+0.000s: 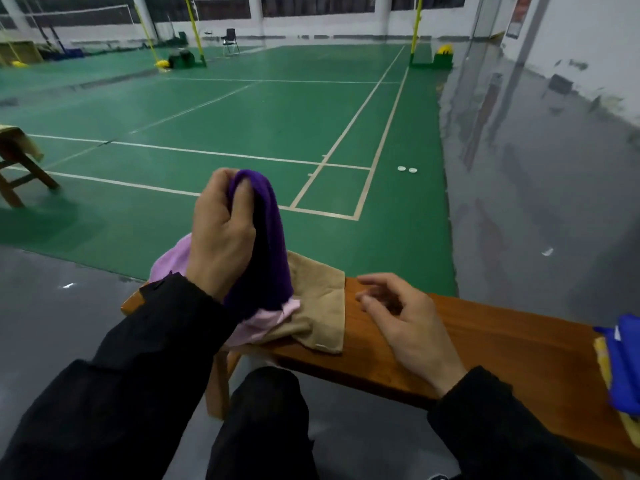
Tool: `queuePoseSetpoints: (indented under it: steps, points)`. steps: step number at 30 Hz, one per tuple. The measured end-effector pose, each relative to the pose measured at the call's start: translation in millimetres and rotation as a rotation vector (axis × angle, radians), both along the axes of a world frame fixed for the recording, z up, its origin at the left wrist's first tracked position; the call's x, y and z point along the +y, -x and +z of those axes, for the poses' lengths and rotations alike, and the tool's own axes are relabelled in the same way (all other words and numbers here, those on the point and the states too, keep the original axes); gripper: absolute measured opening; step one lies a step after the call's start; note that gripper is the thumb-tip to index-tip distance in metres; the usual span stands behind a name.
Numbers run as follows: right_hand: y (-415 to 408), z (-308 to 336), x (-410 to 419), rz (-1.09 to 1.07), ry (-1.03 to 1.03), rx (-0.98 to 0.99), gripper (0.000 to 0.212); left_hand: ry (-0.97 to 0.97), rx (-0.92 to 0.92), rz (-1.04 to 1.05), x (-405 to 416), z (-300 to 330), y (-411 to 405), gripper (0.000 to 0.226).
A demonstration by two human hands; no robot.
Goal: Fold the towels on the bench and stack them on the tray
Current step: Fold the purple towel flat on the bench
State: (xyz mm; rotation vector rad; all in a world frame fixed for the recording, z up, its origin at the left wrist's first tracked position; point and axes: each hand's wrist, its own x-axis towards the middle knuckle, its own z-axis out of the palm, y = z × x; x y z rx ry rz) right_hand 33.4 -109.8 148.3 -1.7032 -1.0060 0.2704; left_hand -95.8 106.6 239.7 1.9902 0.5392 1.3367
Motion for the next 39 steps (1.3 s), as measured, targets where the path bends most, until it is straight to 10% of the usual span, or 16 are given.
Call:
queuePoseSetpoints:
  steps: [8,18,27,34,39]
  points:
    - [12.0,57.2,-26.3,0.051,-0.171,0.240,0.094,0.103,0.502,-0.646,-88.9,7.6,-51.9,0.028]
    - [-45.5,40.6,-89.6,-0.431,0.344,-0.382,0.025,-0.266,0.620,-0.614,-117.1,-10.9,-91.4,0.018]
    - [-117.1,31.3,-127.9,-0.699,0.365,-0.626,0.024,-0.588,0.690,-0.154,-78.3,-47.4,-105.7,0.017]
    - [-190.9,75.9,-114.3,-0.850,0.263,-0.502,0.027,-0.071,0.408,-0.128,-58.1,-12.6,-176.5,0.034]
    - [-178.4,97.3,-134.9,-0.801,-0.074,-0.473,0.022,-0.120,0.076,-0.213,-64.3,-5.2,-170.7,0.026]
